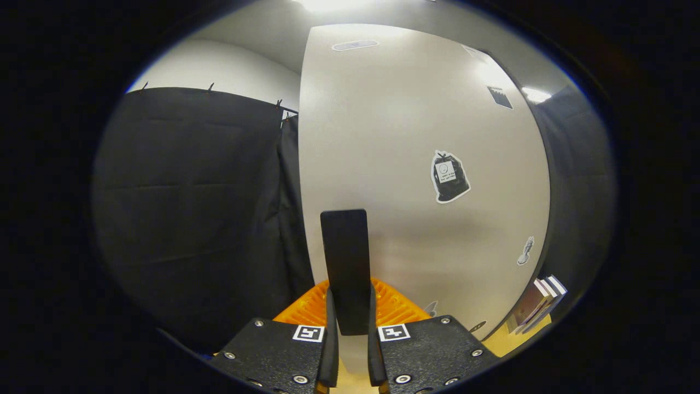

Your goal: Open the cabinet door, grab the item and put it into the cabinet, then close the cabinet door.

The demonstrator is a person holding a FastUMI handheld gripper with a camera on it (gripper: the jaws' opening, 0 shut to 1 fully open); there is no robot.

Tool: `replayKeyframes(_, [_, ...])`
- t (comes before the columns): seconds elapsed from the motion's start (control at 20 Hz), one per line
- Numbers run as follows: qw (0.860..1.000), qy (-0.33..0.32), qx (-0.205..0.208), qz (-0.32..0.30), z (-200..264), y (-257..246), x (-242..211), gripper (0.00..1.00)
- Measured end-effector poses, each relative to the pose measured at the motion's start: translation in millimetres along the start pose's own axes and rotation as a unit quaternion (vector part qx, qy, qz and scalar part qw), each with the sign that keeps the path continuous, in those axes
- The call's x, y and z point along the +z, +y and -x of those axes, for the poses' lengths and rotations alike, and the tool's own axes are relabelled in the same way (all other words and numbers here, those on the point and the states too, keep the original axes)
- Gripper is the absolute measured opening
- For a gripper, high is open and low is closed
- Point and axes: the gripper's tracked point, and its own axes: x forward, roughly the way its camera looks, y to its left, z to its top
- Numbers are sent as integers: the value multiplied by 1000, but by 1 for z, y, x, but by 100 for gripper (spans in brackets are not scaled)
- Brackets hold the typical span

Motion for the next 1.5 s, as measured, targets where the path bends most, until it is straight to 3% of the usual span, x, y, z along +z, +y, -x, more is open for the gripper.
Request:
replayKeyframes(0.9, [999,4,35,0,40,-26,-3,21])
replayKeyframes(1.5, [1000,-8,-11,13,68,-60,-2,21])
